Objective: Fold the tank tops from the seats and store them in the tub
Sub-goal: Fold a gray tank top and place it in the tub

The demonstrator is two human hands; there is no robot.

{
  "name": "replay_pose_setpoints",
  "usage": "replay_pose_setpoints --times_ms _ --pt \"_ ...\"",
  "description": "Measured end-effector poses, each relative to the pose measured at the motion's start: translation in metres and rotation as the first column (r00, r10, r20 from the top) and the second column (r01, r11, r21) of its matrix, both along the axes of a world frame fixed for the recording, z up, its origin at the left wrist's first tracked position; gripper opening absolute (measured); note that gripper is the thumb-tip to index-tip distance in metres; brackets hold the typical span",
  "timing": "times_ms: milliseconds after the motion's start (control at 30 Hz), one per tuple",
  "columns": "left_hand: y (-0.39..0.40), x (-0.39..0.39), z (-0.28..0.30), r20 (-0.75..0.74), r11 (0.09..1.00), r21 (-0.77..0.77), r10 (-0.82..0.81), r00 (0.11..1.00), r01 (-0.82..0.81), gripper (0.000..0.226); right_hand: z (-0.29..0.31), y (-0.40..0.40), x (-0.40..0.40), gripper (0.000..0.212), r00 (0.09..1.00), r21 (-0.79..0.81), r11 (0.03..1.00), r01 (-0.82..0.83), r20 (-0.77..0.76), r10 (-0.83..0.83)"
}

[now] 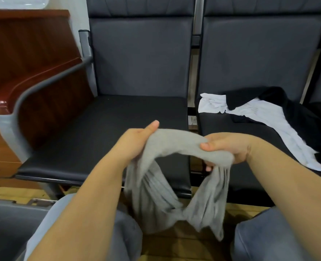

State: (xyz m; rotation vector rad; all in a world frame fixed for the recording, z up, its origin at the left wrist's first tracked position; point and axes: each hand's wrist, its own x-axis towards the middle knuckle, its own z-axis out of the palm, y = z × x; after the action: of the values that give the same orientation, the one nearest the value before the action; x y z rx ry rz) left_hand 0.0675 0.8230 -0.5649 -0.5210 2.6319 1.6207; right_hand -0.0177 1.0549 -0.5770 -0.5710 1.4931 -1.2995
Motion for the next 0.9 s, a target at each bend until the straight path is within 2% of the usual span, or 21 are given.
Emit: replay_pose_setpoints --times_ms 67,133,200,267,300,367,400,467,500,567,667,767,833,900 --pt "-0.017 0.000 0.005 -0.018 0.995 -0.077 0.067 0.998 -0.068 0.046 0.005 0.012 -0.007 0.055 0.998 -0.019 0.998 0.052 -0.019 -0.052" --pt "-0.026 0.002 0.005 0.030 0.986 -0.166 -0.024 0.999 0.029 0.048 0.008 0.022 -0.011 0.053 0.994 -0.023 0.996 0.085 -0.066 -0.086" --pt "-0.025 0.007 0.004 0.156 0.965 -0.188 -0.154 0.976 0.182 0.056 0.009 0.027 -0.012 0.054 0.988 -0.018 0.992 0.123 -0.088 -0.124" --pt "-0.017 0.011 0.000 0.267 0.950 -0.104 -0.258 0.929 0.294 0.062 0.009 0.027 -0.010 0.054 0.989 -0.048 0.994 0.098 -0.103 -0.103" --pt "-0.011 0.012 -0.003 0.275 0.945 -0.035 -0.304 0.912 0.326 0.059 0.010 0.024 -0.007 0.048 0.991 -0.074 0.995 0.061 -0.116 -0.070" --pt "0.003 0.011 -0.011 0.207 0.923 0.086 -0.384 0.900 0.375 0.055 0.010 0.013 0.000 0.039 0.994 -0.127 0.992 -0.007 -0.109 -0.007" --pt "0.010 0.008 -0.018 0.158 0.906 0.126 -0.420 0.894 0.404 0.062 0.009 0.007 0.003 0.039 0.996 -0.140 0.990 -0.020 -0.083 0.009" --pt "0.023 0.005 -0.025 0.094 0.874 0.222 -0.460 0.883 0.431 0.078 0.005 -0.003 0.007 0.052 0.999 -0.121 0.992 -0.025 -0.035 0.020" --pt "0.028 0.005 -0.025 0.075 0.859 0.272 -0.469 0.880 0.434 0.077 0.003 -0.005 0.007 0.063 1.000 -0.100 0.995 -0.026 -0.020 0.024" --pt "0.036 0.005 -0.022 0.056 0.856 0.313 -0.449 0.892 0.412 0.066 0.001 -0.006 0.006 0.064 0.999 -0.067 0.997 -0.039 -0.021 0.038" --pt "0.031 0.002 -0.014 0.001 0.873 0.363 -0.351 0.936 0.326 0.056 0.006 -0.001 0.004 0.049 0.998 -0.026 0.999 -0.038 -0.049 0.037" --pt "0.015 -0.001 -0.003 0.013 0.878 0.477 -0.051 0.999 0.039 0.043 0.013 0.012 0.003 0.052 0.993 -0.008 0.996 0.084 -0.080 -0.085" --pt "0.007 -0.004 -0.002 0.039 0.917 0.395 0.046 0.998 -0.058 0.041 0.016 0.019 0.002 0.054 0.980 -0.046 0.984 0.172 -0.099 -0.175" --pt "0.011 -0.005 -0.008 0.023 0.961 0.273 0.028 0.999 -0.034 0.040 0.018 0.019 0.003 0.052 0.975 -0.118 0.974 0.194 -0.087 -0.205"
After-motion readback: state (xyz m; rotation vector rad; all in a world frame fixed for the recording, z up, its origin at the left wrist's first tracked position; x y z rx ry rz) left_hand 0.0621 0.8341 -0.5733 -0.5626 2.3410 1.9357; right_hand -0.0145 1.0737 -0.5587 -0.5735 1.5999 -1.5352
